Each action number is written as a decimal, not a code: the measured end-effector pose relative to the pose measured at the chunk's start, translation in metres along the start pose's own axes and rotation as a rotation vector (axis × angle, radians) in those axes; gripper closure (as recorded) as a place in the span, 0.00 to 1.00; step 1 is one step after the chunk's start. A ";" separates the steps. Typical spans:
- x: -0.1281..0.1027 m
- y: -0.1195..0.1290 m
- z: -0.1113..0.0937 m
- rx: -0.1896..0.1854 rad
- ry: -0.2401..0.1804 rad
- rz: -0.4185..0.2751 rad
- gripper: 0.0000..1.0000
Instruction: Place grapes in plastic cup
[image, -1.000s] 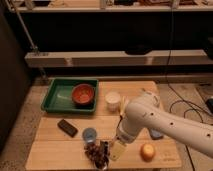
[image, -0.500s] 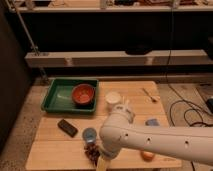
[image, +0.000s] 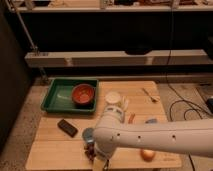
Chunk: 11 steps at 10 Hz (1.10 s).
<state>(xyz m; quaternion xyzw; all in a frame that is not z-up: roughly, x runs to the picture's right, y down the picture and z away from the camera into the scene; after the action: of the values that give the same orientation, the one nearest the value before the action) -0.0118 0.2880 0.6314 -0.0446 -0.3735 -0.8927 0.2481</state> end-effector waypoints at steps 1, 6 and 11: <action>-0.001 0.001 0.000 0.004 0.000 0.011 0.20; -0.009 0.011 -0.005 0.062 0.040 0.048 0.20; -0.006 0.017 -0.021 0.129 0.114 0.171 0.20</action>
<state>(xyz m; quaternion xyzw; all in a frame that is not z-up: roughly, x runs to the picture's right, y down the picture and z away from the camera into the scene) 0.0040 0.2655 0.6260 -0.0094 -0.4102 -0.8436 0.3463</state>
